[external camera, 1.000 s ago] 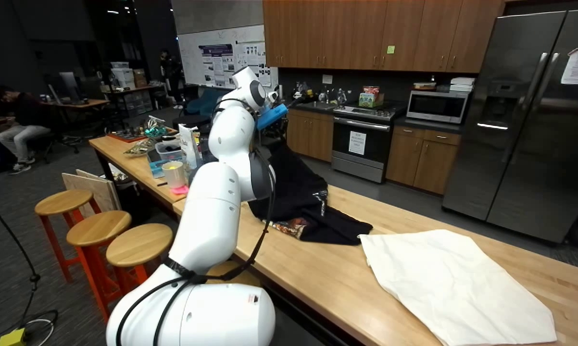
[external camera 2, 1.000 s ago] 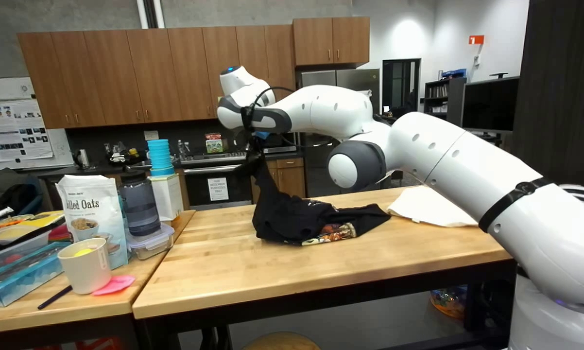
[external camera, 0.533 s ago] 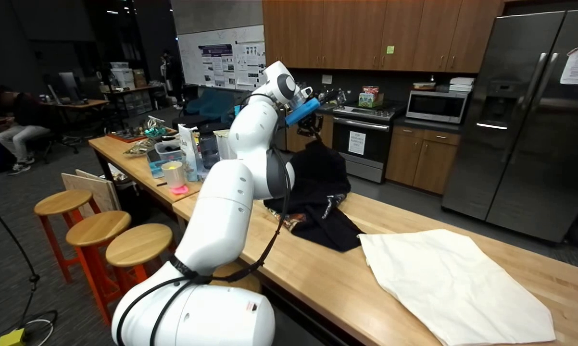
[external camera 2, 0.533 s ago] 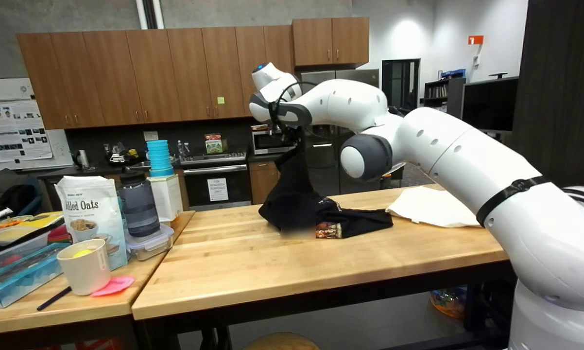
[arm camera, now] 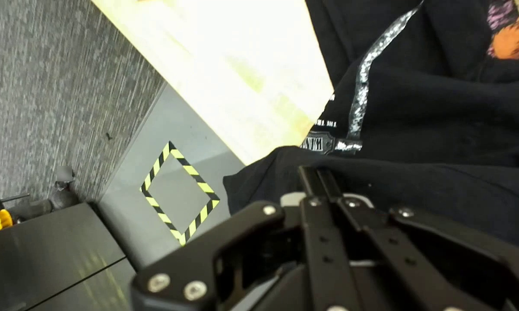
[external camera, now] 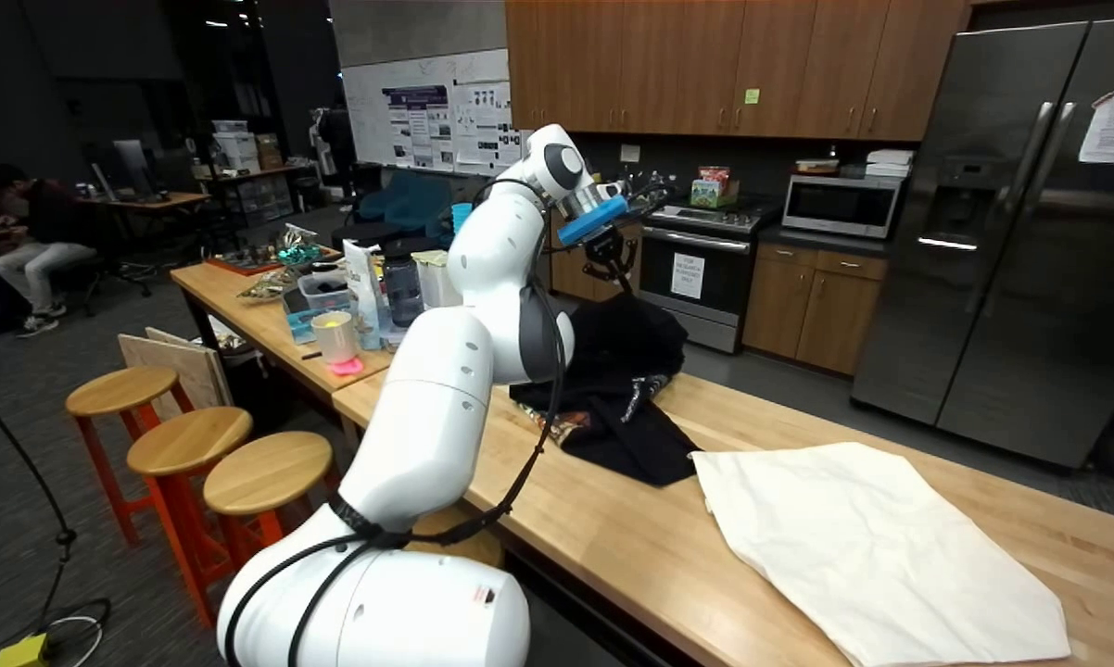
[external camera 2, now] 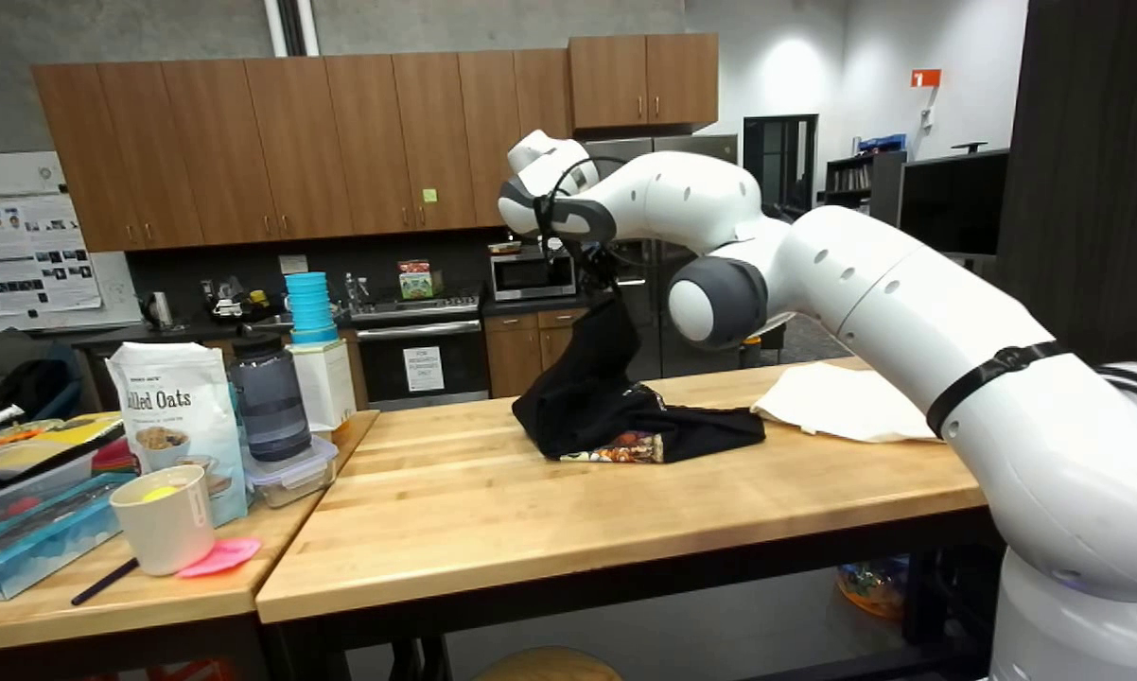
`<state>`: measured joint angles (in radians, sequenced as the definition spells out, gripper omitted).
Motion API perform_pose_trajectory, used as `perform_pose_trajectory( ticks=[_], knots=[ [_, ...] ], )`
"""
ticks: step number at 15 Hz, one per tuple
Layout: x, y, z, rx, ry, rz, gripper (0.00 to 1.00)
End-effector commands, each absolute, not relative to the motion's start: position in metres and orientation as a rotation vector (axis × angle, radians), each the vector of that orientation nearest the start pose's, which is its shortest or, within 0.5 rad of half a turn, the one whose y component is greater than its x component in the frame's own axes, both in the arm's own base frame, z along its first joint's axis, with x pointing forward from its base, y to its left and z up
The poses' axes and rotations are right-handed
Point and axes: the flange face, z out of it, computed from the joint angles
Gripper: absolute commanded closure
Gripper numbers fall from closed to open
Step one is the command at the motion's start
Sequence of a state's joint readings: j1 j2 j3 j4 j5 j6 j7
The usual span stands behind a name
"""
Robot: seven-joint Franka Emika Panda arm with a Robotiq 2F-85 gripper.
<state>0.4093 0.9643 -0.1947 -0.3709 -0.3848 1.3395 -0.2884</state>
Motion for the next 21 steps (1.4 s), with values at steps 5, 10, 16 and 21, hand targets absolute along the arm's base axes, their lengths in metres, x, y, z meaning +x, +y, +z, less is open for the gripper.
perform_pose_trajectory(
  ticks=[5, 10, 16, 21],
  knots=[
    [0.668, 0.222, 0.536, 2.452, 0.571, -0.303, 1.00],
    [0.648, 0.206, 0.539, 2.511, 0.459, -0.469, 1.00],
    [0.637, 0.184, 0.533, 2.610, 0.420, -0.661, 1.00],
    [0.626, 0.171, 0.540, 2.620, 0.404, -0.762, 0.66]
  ],
)
